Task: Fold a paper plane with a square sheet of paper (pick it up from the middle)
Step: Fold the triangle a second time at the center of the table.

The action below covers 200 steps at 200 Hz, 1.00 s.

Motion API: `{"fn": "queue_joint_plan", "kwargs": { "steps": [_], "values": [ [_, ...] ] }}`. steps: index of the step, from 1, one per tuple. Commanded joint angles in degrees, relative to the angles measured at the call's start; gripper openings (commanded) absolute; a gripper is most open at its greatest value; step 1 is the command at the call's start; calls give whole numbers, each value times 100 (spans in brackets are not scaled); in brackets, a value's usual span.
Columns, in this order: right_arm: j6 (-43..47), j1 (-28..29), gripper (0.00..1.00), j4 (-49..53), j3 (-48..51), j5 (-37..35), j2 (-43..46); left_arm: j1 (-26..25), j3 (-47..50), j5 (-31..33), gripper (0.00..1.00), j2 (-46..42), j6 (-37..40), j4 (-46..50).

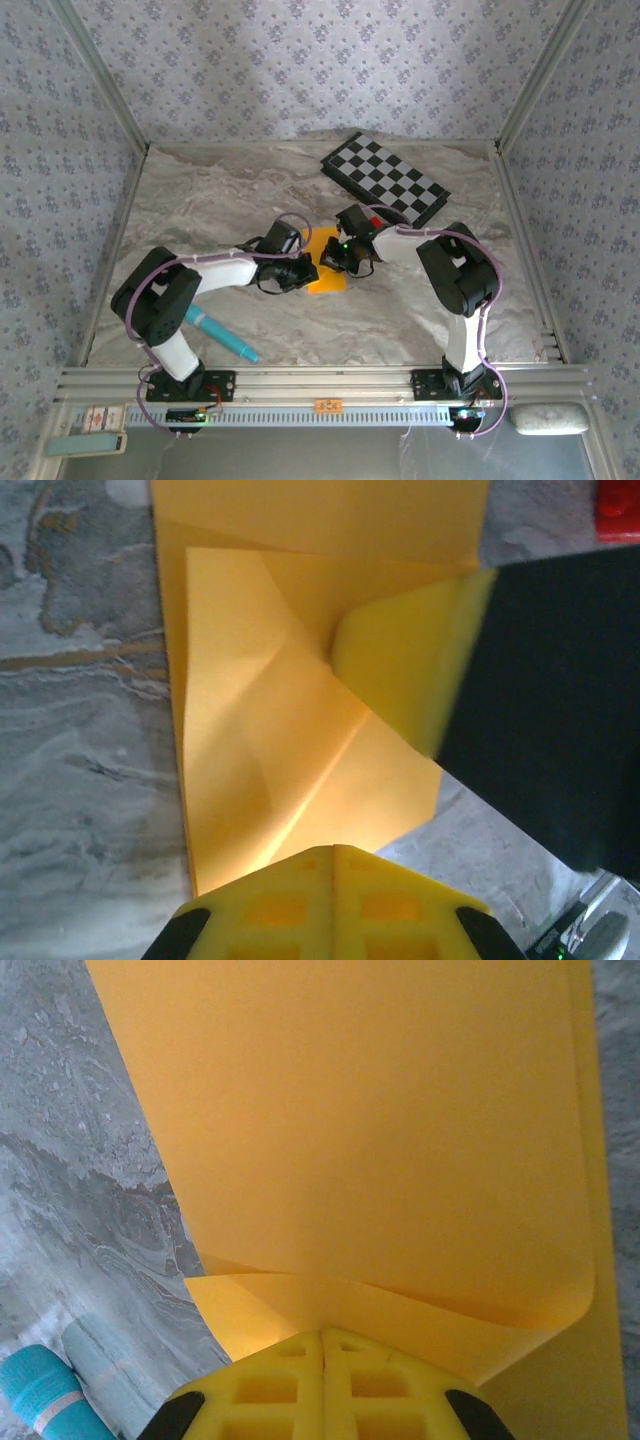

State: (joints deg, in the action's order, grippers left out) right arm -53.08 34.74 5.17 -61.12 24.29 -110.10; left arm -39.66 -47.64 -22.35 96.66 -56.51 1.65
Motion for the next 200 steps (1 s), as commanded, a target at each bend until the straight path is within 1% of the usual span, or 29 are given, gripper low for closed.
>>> {"fn": "queue_joint_plan", "kwargs": {
  "steps": [1, 50, 70, 118, 157, 200],
  "values": [
    [-114, -29, 4, 565, 344, -636, -398, -14, -110, 207, 2, 90, -97, -60],
    [-25, -68, 4, 517, 391, -597, -294, 12, 50, 301, 1, 116, -114, -26],
    [22, -82, 4, 481, 391, -571, -250, 11, 171, 413, 0, 123, -165, 80],
    [196, -132, 4, 332, 269, -412, -44, 14, 310, 424, 0, 238, -229, 301],
    [557, -35, 4, -166, 266, -155, 381, 39, 267, 398, 0, 270, -185, 328],
    [343, 180, 4, -604, 604, 89, 626, 51, 240, 370, 0, 306, -150, 317]
  ]
}}
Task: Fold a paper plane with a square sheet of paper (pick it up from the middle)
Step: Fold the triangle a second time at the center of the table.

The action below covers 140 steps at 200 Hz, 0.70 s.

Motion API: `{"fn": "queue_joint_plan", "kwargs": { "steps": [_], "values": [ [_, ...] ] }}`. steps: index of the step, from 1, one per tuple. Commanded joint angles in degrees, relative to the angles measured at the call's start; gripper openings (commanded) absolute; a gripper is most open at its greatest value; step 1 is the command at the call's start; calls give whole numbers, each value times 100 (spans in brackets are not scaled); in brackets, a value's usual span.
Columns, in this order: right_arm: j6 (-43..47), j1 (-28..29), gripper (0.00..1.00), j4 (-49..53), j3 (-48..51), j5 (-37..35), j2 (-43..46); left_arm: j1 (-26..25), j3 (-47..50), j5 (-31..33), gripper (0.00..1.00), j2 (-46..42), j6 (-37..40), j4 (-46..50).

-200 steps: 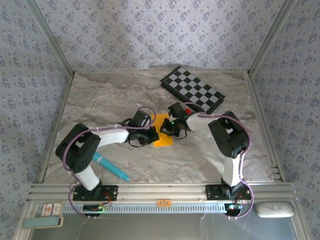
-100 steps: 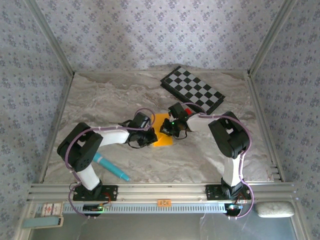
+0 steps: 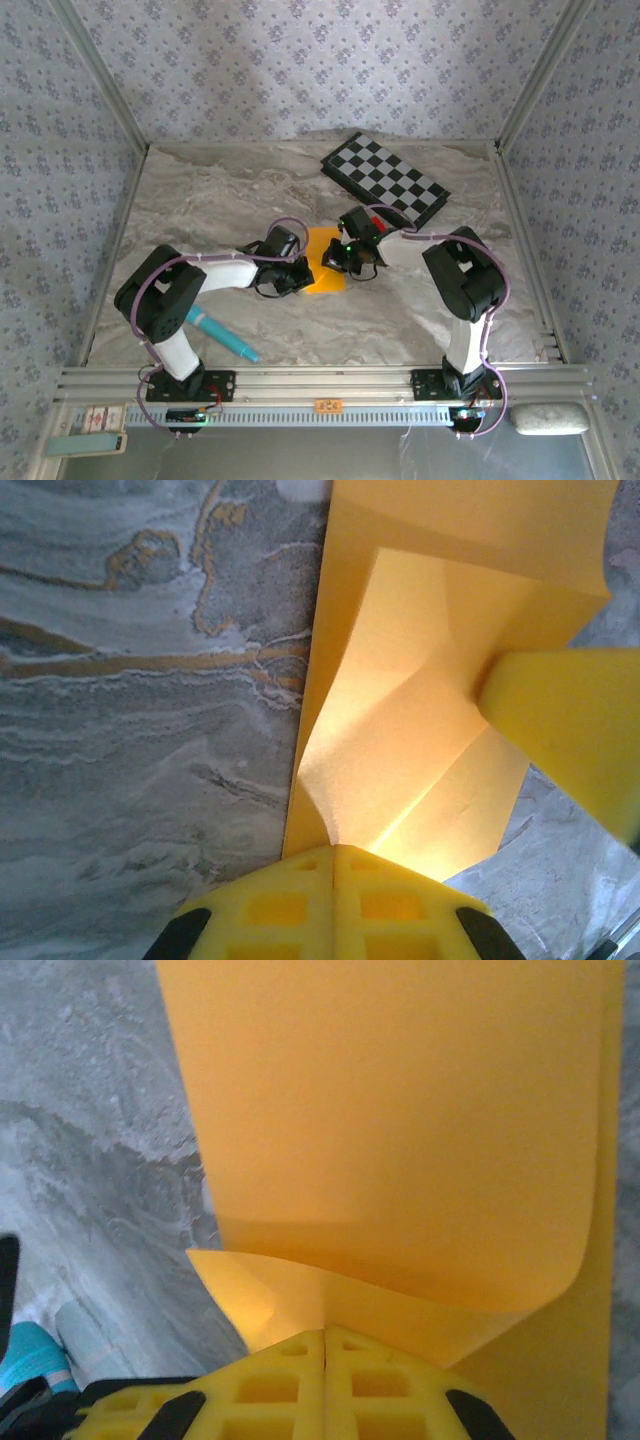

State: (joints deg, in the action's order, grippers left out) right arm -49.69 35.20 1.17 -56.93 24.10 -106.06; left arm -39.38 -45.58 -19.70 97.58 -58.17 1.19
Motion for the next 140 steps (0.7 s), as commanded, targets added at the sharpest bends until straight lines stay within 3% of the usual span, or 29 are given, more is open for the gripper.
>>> {"fn": "queue_joint_plan", "kwargs": {
  "steps": [1, 140],
  "values": [
    [4, 140, 4, -196, 192, 111, 224, 20, 33, 102, 0, 216, 16, 359],
    [106, 307, 3, 130, 56, 360, -201, 22, 66, 67, 0, 253, 8, 312]
  ]
}}
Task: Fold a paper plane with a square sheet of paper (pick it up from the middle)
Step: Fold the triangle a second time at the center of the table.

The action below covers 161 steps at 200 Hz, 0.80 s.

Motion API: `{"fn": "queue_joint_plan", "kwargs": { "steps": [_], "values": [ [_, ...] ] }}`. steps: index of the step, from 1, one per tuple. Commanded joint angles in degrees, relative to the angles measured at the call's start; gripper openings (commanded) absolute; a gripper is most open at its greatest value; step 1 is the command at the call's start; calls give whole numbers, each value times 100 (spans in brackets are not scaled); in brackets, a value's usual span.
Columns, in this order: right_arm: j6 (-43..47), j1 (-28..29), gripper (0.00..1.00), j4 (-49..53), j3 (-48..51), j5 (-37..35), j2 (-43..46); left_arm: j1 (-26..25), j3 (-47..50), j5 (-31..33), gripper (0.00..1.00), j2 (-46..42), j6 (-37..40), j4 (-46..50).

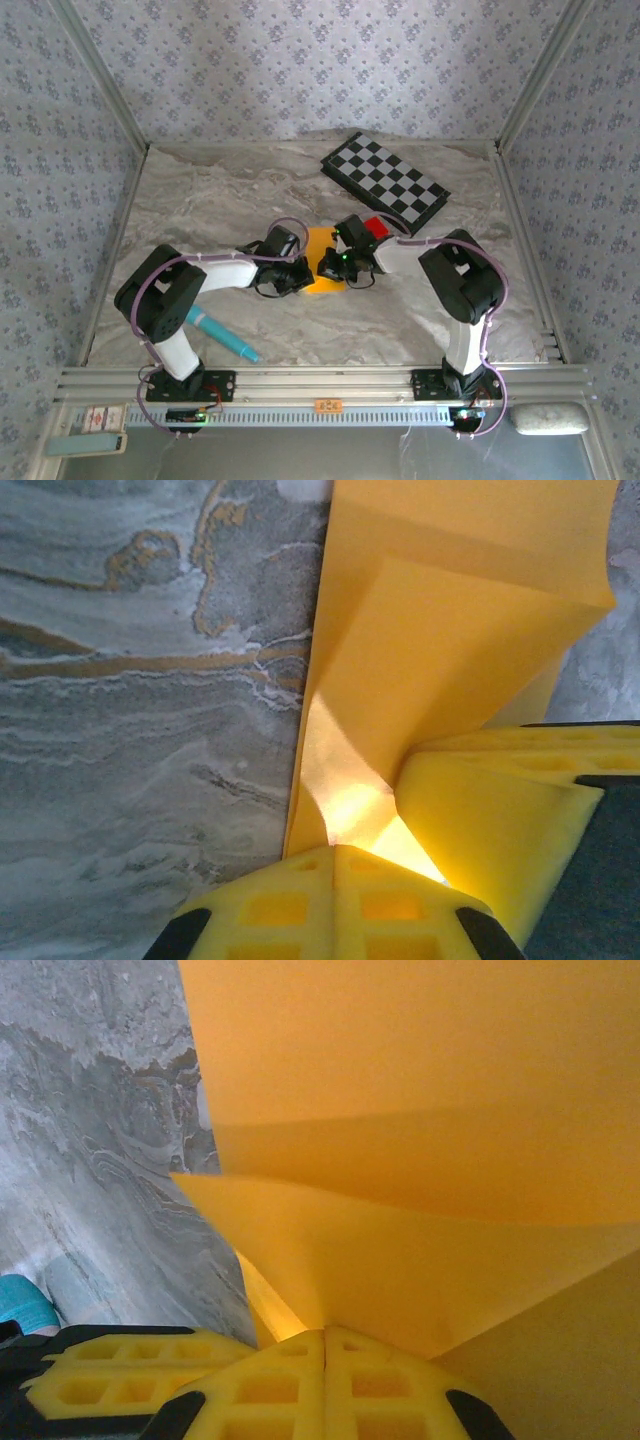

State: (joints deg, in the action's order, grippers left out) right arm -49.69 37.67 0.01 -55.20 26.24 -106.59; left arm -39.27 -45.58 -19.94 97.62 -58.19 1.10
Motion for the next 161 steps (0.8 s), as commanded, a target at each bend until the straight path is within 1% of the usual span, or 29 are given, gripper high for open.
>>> {"fn": "queue_joint_plan", "kwargs": {
  "steps": [1, 22, 41, 87, 126, 161],
  "values": [
    [108, 63, 4, 250, -120, 145, -155, 9, 67, 94, 0, 248, 10, 320],
    [209, 64, 4, 406, -233, 137, -263, 7, 89, 90, 0, 248, 10, 336],
    [322, -15, 4, 547, -280, -13, -275, 7, 97, 105, 0, 248, 10, 416],
    [622, -604, 3, 660, -414, -187, -366, 15, 134, 140, 0, 314, 71, 815],
    [931, -1064, 3, 989, -658, -490, -591, 16, 178, 131, 0, 315, 65, 826],
    [1111, -1224, 3, 1262, -828, -926, -474, 16, 105, 122, 0, 248, 137, 858]
  ]
}}
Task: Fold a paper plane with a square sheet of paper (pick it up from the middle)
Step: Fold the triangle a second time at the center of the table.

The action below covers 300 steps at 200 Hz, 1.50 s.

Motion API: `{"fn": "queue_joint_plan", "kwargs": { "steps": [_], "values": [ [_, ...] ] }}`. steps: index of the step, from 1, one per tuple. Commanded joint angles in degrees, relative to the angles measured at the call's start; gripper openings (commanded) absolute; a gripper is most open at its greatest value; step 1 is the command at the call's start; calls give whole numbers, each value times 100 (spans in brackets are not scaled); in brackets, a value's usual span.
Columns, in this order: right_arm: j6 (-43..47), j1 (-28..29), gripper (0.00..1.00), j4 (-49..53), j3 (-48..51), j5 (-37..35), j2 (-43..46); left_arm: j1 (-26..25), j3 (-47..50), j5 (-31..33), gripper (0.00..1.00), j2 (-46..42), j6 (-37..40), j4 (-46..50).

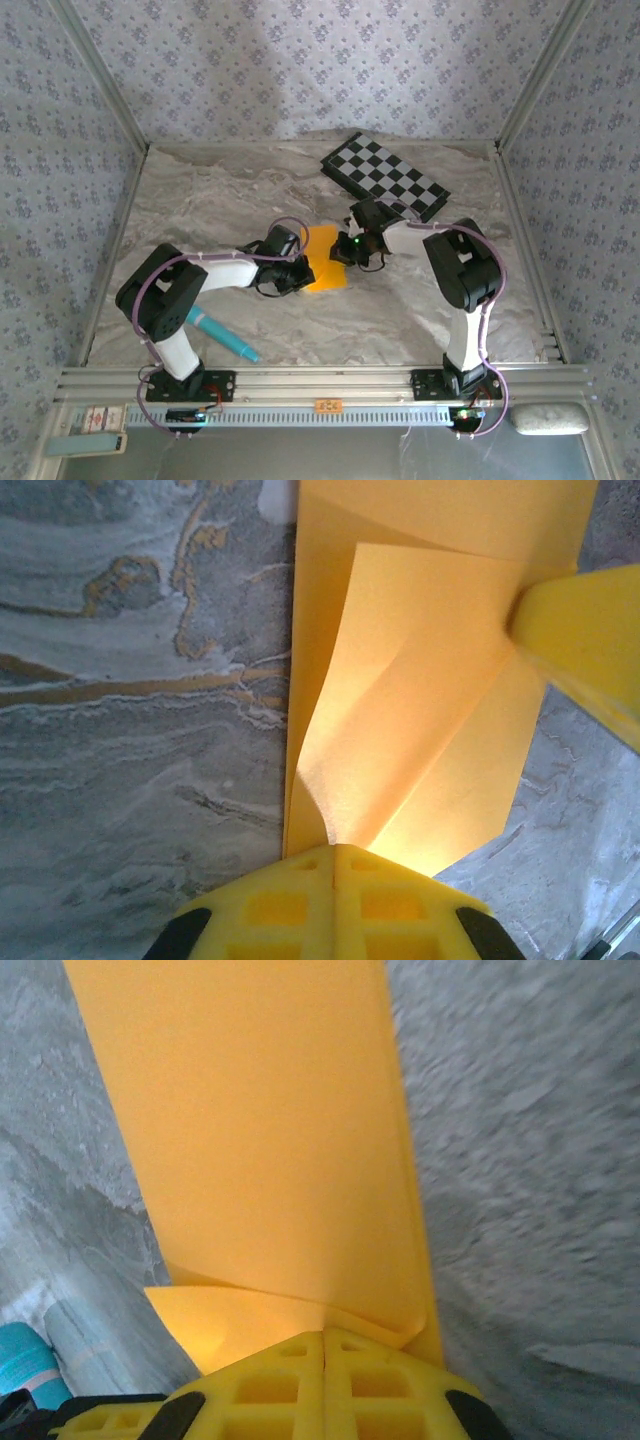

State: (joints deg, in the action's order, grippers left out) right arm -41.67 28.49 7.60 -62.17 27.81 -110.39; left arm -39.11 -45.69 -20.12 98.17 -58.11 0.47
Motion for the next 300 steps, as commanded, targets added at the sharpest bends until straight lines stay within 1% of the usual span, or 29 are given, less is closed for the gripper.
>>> {"fn": "queue_joint_plan", "kwargs": {
  "steps": [1, 26, 44, 61, 79, 101, 132, 155, 183, 207, 228, 260, 300],
  "values": [
    [313, -307, 3, 509, -134, -1098, -82, 0, 114, 140, 0, 194, 131, 925],
    [378, -299, 3, 630, -222, -1302, 230, 3, 45, 123, 0, 194, 172, 959],
    [345, -242, 3, 710, -203, -1185, 591, 3, 1, 106, 0, 172, 203, 961],
    [284, -61, 3, 725, -58, -1181, 968, -4, -74, 70, 0, 159, 255, 940],
    [229, 139, 3, 742, 21, -1128, 1081, -17, -148, 70, 0, 184, 304, 964],
    [160, 296, 3, 623, 37, -1014, 991, -16, -210, 65, 0, 210, 339, 994],
    [89, 394, 3, 546, -208, -602, 552, -11, -250, 43, 0, 195, 388, 1038],
    [-11, 404, 3, 697, -343, -516, 262, -13, -299, 30, 0, 181, 400, 1042],
    [-26, 383, 3, 839, -400, -602, 34, -9, -430, -46, 0, 102, 532, 1059],
    [16, 359, 3, 1062, -440, -741, -125, 9, -713, -335, 0, -17, 972, 962],
    [19, 361, 3, 1188, -439, -786, -219, 14, -1030, -352, 2, 50, 1183, 1030],
    [-16, 363, 3, 1267, -436, -795, -272, 9, -1356, -405, 3, 482, 1155, 935],
    [-91, 367, 3, 1277, -440, -786, -308, 4, -1371, -415, 1, 762, 1050, 777]
  ]
}}
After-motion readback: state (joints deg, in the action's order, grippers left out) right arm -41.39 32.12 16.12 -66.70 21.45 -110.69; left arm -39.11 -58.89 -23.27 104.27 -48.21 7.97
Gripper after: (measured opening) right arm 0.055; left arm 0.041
